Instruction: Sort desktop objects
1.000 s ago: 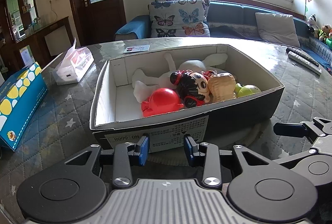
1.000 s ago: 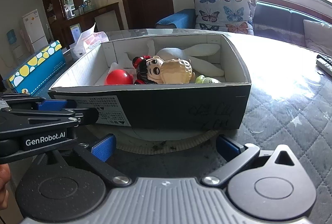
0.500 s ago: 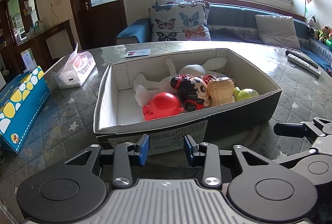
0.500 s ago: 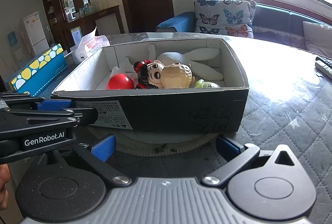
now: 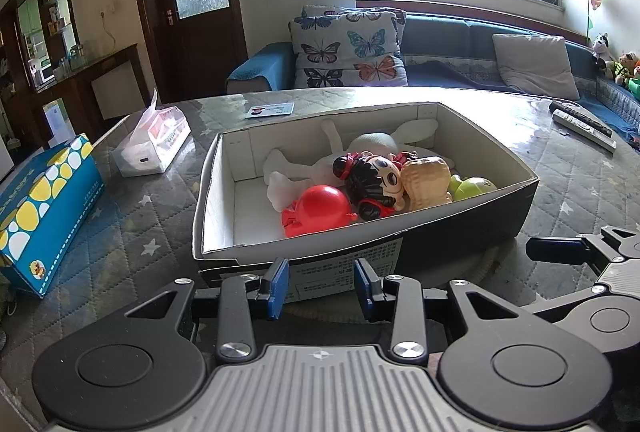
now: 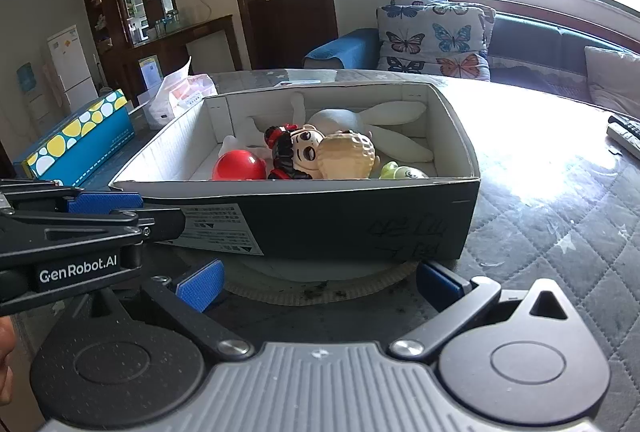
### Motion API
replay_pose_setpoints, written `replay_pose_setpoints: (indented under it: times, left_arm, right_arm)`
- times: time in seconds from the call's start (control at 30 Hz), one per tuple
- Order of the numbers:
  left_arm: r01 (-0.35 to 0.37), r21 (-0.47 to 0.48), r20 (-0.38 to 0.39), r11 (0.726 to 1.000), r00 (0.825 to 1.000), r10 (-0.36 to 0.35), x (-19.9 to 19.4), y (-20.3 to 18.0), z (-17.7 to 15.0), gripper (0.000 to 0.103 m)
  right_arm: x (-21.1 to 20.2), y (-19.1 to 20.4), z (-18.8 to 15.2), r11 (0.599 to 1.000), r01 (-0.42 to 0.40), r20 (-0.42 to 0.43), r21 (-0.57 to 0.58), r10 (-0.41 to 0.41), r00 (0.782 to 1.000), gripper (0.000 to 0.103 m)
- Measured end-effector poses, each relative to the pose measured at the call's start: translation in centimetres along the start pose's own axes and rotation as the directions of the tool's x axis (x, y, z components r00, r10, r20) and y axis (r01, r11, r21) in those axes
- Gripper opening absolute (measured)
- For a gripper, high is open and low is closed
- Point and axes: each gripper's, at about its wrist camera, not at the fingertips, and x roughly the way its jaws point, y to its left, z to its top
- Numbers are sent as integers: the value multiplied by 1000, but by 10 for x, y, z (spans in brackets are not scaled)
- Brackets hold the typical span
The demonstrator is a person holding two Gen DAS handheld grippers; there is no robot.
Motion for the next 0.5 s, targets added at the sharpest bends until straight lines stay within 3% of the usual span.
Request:
replay_pose_setpoints:
  times: [0.5]
  left_arm:
    - [1, -2, 32, 1000, 999, -1, -7, 3, 2, 38]
  right_arm:
    - [-5, 6, 5, 1000, -5, 24, -12, 5, 1000, 103]
